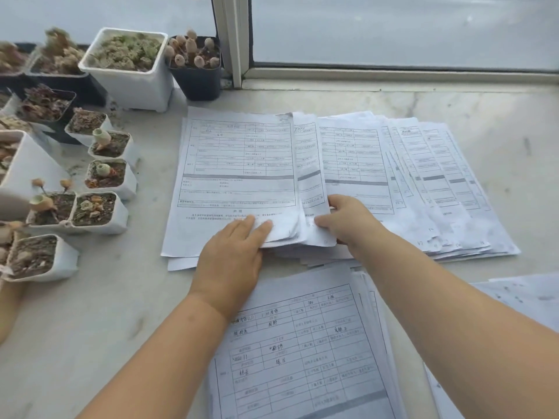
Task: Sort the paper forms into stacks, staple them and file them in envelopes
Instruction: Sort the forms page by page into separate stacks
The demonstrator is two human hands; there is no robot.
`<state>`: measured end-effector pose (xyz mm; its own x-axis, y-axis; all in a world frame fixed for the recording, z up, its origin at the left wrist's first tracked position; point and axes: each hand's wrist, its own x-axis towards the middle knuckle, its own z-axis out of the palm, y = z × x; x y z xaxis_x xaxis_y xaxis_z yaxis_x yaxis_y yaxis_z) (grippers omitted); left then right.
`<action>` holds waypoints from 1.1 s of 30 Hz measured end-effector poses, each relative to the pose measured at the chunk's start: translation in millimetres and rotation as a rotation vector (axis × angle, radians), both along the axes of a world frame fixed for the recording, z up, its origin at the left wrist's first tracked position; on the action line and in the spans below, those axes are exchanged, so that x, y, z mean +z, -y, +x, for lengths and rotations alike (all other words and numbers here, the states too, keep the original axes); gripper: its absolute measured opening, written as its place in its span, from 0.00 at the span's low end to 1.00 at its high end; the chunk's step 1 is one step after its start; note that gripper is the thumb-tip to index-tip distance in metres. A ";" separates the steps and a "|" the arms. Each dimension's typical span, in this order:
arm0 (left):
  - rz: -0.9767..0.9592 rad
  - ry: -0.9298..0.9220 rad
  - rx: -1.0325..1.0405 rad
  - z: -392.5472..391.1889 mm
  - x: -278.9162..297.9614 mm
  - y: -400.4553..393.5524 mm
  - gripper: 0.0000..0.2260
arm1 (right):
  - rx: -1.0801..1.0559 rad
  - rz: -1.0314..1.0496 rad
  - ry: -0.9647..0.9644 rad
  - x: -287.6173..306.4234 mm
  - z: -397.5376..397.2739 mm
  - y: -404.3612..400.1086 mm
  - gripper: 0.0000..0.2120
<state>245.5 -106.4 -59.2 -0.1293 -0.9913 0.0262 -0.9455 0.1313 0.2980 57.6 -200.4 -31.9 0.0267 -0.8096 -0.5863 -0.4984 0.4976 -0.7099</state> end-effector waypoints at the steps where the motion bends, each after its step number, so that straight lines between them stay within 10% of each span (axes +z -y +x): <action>1: -0.015 -0.014 -0.010 2.5 3.1 -1.8 0.22 | 0.015 -0.012 -0.007 3.1 -0.8 -0.1 0.15; 11: 0.154 0.068 0.016 -0.2 12.6 -10.3 0.24 | 0.022 -0.199 -0.277 12.4 -13.5 -13.1 0.17; 16: 0.129 -0.218 0.068 3.7 32.1 -31.4 0.28 | -0.125 -0.364 -0.162 29.9 -48.1 -76.1 0.03; 33: 0.119 -0.338 0.006 -154.7 18.5 -303.2 0.19 | 0.208 0.070 -0.068 16.6 -170.9 -315.7 0.12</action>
<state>90.8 196.8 -40.7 -0.1276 -0.9906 -0.0490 -0.7915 0.0719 0.6069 -113.3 115.3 -15.3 0.1468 -0.7480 -0.6473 -0.6411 0.4263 -0.6381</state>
